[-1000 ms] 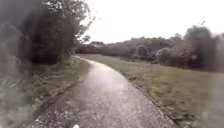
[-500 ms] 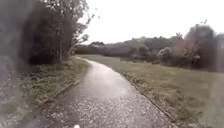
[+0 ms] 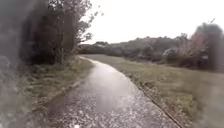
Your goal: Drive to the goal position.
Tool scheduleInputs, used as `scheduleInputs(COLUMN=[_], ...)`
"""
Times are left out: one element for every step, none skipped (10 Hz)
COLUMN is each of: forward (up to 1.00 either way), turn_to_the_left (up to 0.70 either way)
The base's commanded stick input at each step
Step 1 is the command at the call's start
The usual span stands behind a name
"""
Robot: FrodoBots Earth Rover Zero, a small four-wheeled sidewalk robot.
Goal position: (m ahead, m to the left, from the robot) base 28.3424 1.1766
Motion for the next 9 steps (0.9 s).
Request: scheduleInputs(forward=[0.70, 0.70, 0.70, 0.70, 0.70, 0.70, 0.70, 0.70, 0.70], turn_to_the_left=[0.00, 0.00, 0.00, 0.00, 0.00, 0.00, 0.00, 0.00, 0.00])
